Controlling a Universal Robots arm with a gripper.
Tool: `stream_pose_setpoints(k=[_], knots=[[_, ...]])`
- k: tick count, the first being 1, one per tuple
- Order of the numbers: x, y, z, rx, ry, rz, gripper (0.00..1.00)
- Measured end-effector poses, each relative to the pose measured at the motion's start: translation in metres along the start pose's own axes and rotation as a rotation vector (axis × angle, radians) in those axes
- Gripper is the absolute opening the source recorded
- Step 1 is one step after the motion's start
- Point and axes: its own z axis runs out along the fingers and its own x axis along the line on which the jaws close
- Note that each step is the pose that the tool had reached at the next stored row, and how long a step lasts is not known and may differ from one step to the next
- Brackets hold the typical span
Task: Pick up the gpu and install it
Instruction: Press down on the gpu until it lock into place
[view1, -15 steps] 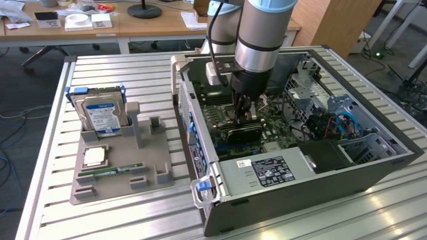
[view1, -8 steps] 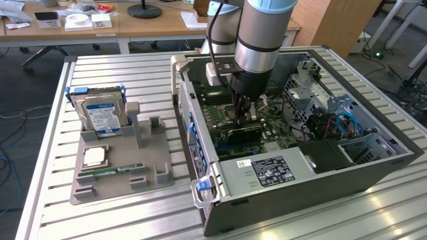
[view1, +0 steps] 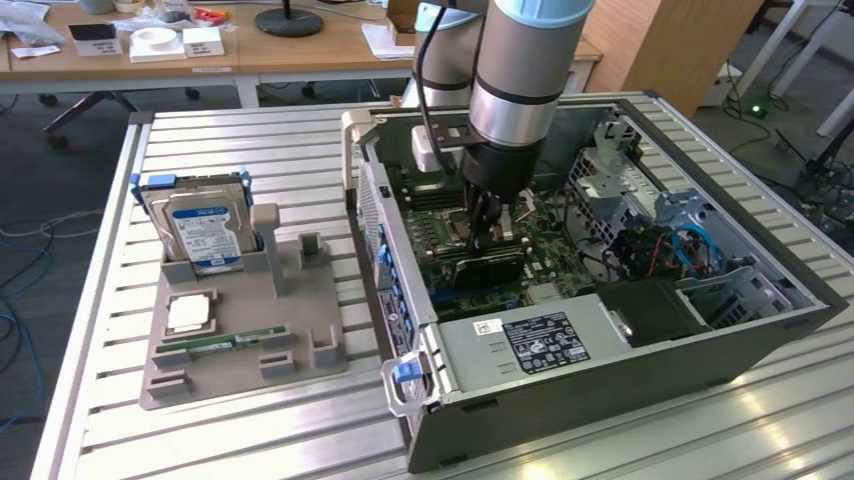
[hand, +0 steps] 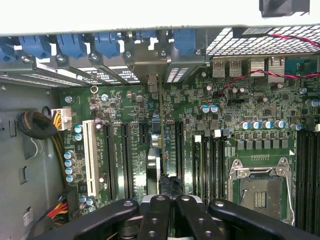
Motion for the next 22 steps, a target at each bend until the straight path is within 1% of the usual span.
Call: stream_pose_setpoints(k=[22], knots=[[0.0001, 0.0011, 0.0011, 0.0003, -0.0001, 0.000, 0.11]])
